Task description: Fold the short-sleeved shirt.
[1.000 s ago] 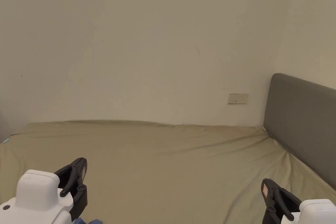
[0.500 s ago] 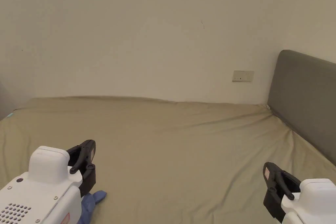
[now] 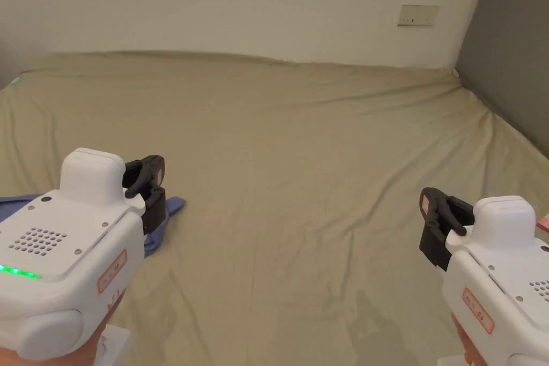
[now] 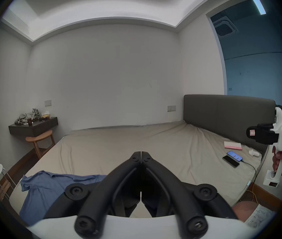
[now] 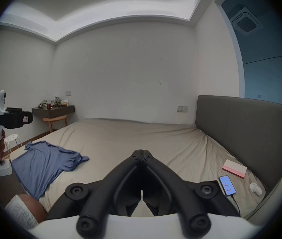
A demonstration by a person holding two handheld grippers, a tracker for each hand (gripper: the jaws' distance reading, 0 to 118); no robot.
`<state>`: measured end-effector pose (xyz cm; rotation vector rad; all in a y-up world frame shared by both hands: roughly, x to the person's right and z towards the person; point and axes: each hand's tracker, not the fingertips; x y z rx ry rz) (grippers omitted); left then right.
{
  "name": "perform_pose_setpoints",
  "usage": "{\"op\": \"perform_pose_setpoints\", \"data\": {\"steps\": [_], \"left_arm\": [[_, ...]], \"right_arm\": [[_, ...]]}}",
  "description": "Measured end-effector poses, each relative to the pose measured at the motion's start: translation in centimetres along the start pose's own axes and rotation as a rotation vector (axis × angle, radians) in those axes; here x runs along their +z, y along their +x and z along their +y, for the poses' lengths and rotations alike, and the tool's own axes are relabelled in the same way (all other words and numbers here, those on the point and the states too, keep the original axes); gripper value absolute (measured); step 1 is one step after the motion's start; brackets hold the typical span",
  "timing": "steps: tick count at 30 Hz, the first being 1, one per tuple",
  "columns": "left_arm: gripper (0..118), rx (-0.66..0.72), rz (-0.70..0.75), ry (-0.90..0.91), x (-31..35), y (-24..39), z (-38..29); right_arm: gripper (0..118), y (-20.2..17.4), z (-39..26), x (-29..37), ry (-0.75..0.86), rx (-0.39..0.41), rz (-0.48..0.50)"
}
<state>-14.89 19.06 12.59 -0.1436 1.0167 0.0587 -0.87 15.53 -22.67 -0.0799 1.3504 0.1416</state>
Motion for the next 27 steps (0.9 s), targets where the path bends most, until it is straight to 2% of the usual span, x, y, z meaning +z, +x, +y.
{"op": "perform_pose_setpoints", "data": {"steps": [7,15,18,27], "left_arm": [[0,-0.005,0.018,-0.061,0.6,-1.5,-1.6],[0,0.028,0.095,-0.102,2.4,-6.1,-3.0],[0,0.020,0.166,-0.129,3.8,-8.9,-4.1],[0,0.044,0.317,-0.269,6.2,-19.8,-8.3]], "right_arm": [[0,-1.1,-0.7,-0.5,-0.021,0.012,0.010],[0,-3.9,-0.3,-2.4,-0.031,0.021,0.096],[0,-5.5,-0.3,-3.2,-0.030,0.038,0.161],[0,-9.2,-0.5,-5.6,-0.044,0.098,0.266]]}}
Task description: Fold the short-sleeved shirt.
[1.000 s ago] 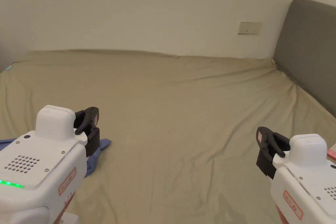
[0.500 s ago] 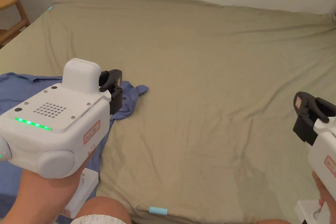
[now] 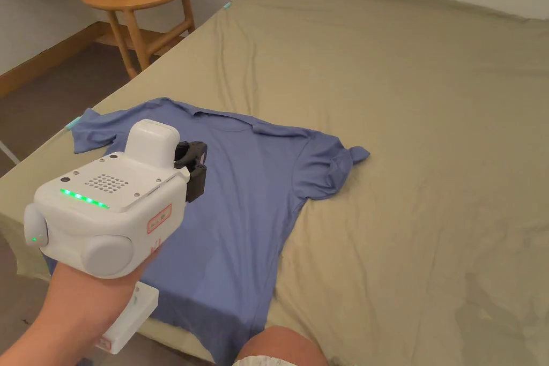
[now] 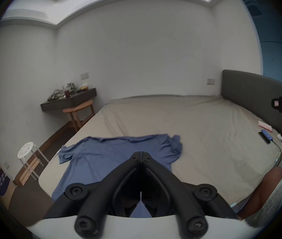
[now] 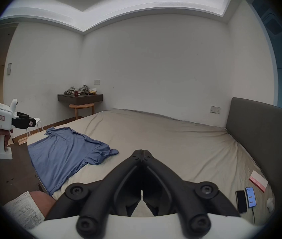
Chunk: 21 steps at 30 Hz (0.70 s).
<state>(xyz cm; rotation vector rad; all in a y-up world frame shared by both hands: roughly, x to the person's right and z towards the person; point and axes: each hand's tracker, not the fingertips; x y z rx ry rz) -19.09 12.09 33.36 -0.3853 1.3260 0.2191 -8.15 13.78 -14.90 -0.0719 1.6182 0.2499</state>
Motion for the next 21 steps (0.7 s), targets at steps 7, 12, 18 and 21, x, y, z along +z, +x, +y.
{"op": "perform_pose_setpoints", "data": {"steps": [7,12,18,21], "left_arm": [[0,0.007,0.013,-0.181,-6.7,-5.9,-3.2],[0,0.038,-0.010,-0.345,-13.9,-9.0,-5.3],[0,0.086,0.023,-0.550,-22.2,-12.8,-6.7],[7,0.124,0.006,-0.617,-25.1,-13.7,-6.6]], "right_arm": [[0,-0.2,-0.2,-2.1,-0.018,0.023,0.005],[0,-0.4,-0.6,-4.1,-0.048,0.038,-0.003],[0,-0.6,-1.3,-6.4,-0.083,0.048,-0.007],[0,-0.4,-1.8,-7.4,-0.097,0.048,-0.014]]}}
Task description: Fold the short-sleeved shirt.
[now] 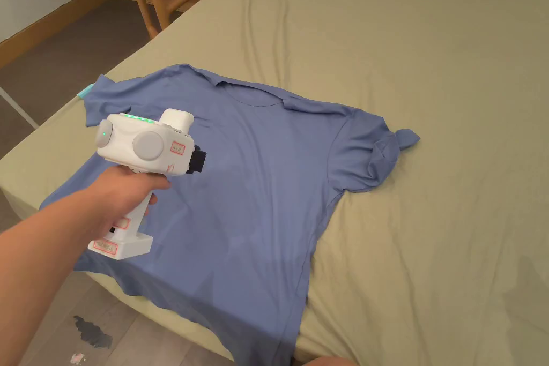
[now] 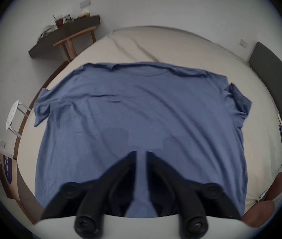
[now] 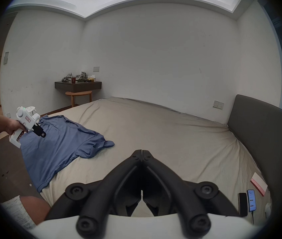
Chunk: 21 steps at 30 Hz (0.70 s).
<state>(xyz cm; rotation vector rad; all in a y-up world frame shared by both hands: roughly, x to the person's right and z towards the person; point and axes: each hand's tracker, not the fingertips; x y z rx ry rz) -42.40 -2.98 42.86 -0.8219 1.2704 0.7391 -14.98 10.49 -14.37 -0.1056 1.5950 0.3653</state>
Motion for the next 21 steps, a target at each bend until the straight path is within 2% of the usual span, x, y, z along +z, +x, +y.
{"op": "perform_pose_setpoints", "data": {"steps": [1,3,4,6,7,10,11,13,17,21], "left_arm": [[20,-0.011,-0.005,-0.049,-0.9,-0.1,0.9],[22,-0.030,-0.050,-0.076,-1.8,0.1,1.8],[35,-0.037,-0.061,-0.111,-2.4,0.2,2.4],[79,-0.039,-0.080,-0.122,-3.0,0.4,3.4],[90,-0.038,-0.097,-0.141,-3.2,0.4,3.9],[91,-0.061,-0.090,-0.129,-3.8,1.0,5.0],[91,-0.046,-0.061,-0.201,-4.5,0.7,5.4],[91,-0.052,-0.082,-0.248,-5.1,0.8,5.5],[91,-0.113,-0.020,-0.299,-6.8,1.5,5.3],[93,-0.083,-0.026,-0.293,-7.3,1.4,5.0]], "right_arm": [[0,0.1,-0.1,-0.3,-0.005,-0.003,-0.003],[0,0.2,-0.5,-1.0,-0.016,-0.004,-0.007],[0,0.3,-0.7,-1.3,-0.021,-0.003,-0.010],[0,0.5,-1.0,-1.7,-0.029,-0.004,-0.013],[0,0.6,-1.2,-1.9,-0.035,-0.004,-0.014],[0,0.8,-1.6,-2.2,-0.048,-0.003,-0.017],[0,0.9,-1.7,-2.2,-0.051,-0.005,-0.015],[0,1.0,-1.9,-2.3,-0.055,0.000,-0.017],[0,1.1,-2.0,-2.3,-0.059,-0.003,-0.022],[0,1.3,-2.1,-2.3,-0.062,-0.001,-0.030]]}}
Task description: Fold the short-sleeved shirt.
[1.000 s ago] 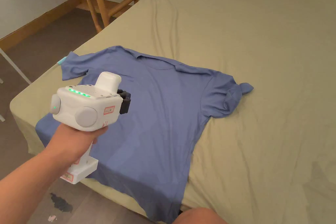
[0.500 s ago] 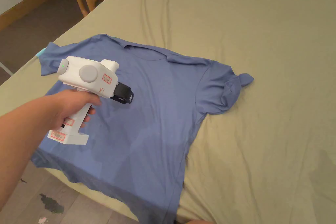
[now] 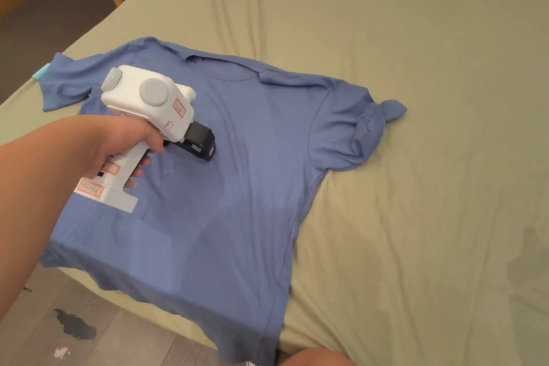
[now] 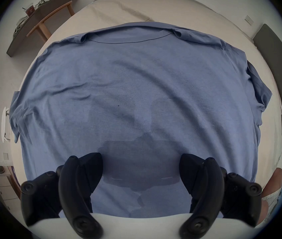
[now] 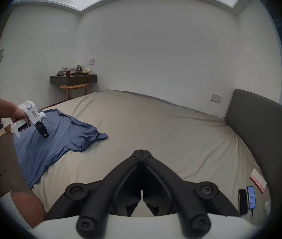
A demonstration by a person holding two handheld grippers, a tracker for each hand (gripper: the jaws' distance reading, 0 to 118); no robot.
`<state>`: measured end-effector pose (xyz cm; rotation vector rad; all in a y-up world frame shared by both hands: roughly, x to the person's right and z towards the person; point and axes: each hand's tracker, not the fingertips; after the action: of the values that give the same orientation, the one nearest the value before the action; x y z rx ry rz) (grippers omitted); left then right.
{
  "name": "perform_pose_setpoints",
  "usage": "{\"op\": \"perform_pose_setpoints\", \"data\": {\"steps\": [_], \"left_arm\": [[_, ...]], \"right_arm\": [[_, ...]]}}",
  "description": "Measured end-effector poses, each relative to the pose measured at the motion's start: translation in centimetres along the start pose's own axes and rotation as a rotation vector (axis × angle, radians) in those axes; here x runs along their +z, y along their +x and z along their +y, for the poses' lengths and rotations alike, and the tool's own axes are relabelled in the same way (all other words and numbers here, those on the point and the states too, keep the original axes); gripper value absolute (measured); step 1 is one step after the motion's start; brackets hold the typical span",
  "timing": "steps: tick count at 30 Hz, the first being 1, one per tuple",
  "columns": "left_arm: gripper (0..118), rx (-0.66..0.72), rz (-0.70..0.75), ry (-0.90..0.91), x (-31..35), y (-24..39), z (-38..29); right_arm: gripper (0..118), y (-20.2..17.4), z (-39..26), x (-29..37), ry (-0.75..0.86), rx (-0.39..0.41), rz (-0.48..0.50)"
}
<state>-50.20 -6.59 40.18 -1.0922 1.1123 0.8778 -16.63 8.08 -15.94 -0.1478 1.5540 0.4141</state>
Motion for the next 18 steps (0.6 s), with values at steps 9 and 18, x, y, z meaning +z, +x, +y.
{"op": "perform_pose_setpoints", "data": {"steps": [9,18], "left_arm": [[84,-0.003,0.008,-0.021,0.3,0.2,0.3],[1,0.018,-0.048,-0.002,1.2,-0.6,-0.3]], "right_arm": [[0,-0.6,0.4,-0.2,0.002,0.000,-0.009],[0,-1.8,0.9,-0.2,-0.001,0.003,0.009]]}}
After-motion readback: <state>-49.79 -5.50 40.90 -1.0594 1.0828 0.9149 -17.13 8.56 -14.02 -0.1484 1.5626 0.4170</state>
